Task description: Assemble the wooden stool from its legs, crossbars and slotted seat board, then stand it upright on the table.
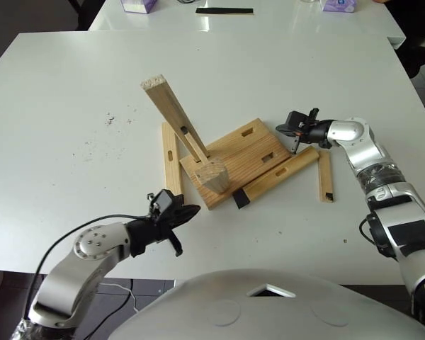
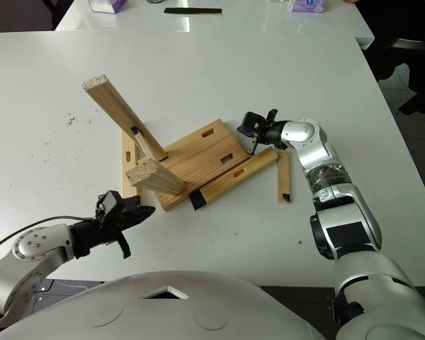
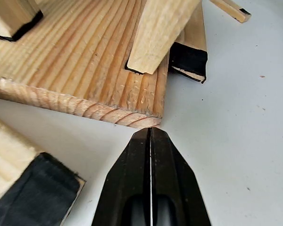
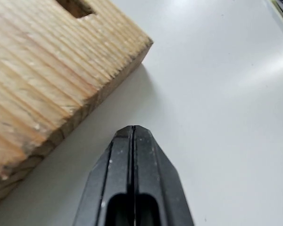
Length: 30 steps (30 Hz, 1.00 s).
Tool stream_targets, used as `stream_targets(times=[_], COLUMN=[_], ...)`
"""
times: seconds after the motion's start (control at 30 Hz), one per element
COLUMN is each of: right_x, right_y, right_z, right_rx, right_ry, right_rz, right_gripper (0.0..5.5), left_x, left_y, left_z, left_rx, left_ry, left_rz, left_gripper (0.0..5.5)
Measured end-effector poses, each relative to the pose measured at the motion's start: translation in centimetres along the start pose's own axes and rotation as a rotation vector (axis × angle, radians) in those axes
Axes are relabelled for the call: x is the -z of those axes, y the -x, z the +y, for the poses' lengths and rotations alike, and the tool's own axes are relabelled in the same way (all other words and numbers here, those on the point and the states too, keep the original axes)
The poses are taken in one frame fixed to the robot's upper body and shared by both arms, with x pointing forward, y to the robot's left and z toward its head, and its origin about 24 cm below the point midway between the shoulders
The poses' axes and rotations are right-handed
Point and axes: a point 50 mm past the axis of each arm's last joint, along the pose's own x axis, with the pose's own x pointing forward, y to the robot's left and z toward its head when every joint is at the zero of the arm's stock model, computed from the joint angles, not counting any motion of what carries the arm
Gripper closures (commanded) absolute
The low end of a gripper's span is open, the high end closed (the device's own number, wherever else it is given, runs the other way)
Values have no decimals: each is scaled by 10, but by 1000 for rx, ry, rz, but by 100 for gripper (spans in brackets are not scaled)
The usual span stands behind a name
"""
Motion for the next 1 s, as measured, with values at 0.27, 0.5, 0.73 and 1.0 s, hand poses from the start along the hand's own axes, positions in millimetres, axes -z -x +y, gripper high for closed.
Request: stream_targets(times=[0.27, 0.5, 0.73, 1.0], right_x=[-4, 2, 1, -1], right_y=[14, 30, 36, 41], right_z=[-6, 2, 15, 11], right_rx=[-121, -196, -260, -220], right_ry=[57, 59, 66, 39], right_rz=[21, 35, 18, -27], right_gripper=[547, 547, 547, 547], left_x=[-3, -6, -16, -20], left_y=[-20, -21, -26, -29], left_z=[14, 28, 53, 62], left_rx=[-86, -182, -320, -405], left_ry=[-18, -12, -12, 62], left_rz=[-21, -44, -61, -119], left_gripper=[550, 550, 550, 550])
